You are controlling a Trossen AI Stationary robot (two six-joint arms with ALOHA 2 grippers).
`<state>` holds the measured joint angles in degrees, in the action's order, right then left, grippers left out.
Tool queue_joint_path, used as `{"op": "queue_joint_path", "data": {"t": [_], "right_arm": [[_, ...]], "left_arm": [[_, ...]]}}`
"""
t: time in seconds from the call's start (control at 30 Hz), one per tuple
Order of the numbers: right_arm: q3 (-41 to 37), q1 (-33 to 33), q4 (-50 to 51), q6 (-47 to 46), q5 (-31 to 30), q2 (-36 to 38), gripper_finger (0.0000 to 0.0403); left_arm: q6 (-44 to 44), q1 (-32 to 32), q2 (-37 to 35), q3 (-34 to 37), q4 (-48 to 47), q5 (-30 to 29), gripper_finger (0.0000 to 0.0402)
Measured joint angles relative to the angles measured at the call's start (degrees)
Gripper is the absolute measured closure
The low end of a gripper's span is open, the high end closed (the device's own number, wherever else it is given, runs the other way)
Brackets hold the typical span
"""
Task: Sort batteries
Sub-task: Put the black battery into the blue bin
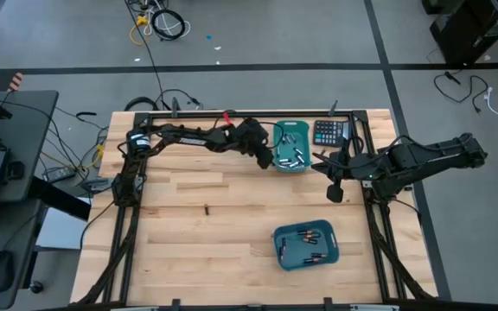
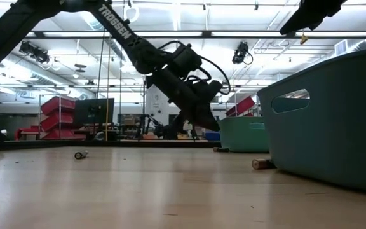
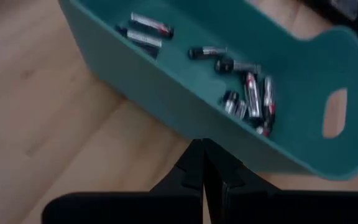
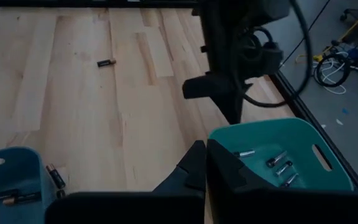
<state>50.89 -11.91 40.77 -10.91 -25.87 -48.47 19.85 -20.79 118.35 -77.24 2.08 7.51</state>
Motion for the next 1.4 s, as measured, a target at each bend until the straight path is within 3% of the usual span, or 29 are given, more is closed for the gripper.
{"op": "queue_joint_path", "data": {"t": [0.1, 0.3, 0.77, 0.97, 1.07, 1.17, 1.3, 1.4], "right_arm": [[0.01, 0.14, 0.04, -0.03, -0.02, 0.0, 0.0402], [0.02, 0.12, 0.11, 0.02, -0.02, -0.02, 0.0401], [0.02, 0.47, 0.09, -1.54, 0.0, 0.0, 0.0402], [0.02, 0.47, 0.36, -1.47, 0.02, 0.0, 0.0402], [0.02, 0.47, 0.98, -1.45, 0.27, -0.02, 0.0402], [0.02, 0.47, 1.46, -1.4, 0.31, 0.0, 0.0402], [0.02, 0.49, 1.38, -1.34, 0.37, 0.0, 0.0402], [0.02, 0.49, 1.38, -1.45, 0.39, 0.0, 0.0402]], "left_arm": [[-1.21, -0.29, 0.08, -2.13, -6.21, 0.27, 0.0401], [-1.49, -1.03, 0.15, -2.24, -10.03, -0.21, 0.0401], [3.78, -1.19, 1.53, -2.66, -8.61, 0.15, 0.0401], [0.17, -0.08, 0.01, -2.59, -10.08, 12.87, 0.0401], [-0.25, 1.8, -0.77, -2.73, -9.05, 15.01, 0.0401], [-0.23, 3.02, -0.75, -2.68, -12.92, 10.54, 0.0401], [1.79, 3.86, -0.3, -2.66, -16.88, -3.49, 0.0401], [2.91, 4.59, -0.22, -2.59, -17.11, -3.06, 0.0401]]}}
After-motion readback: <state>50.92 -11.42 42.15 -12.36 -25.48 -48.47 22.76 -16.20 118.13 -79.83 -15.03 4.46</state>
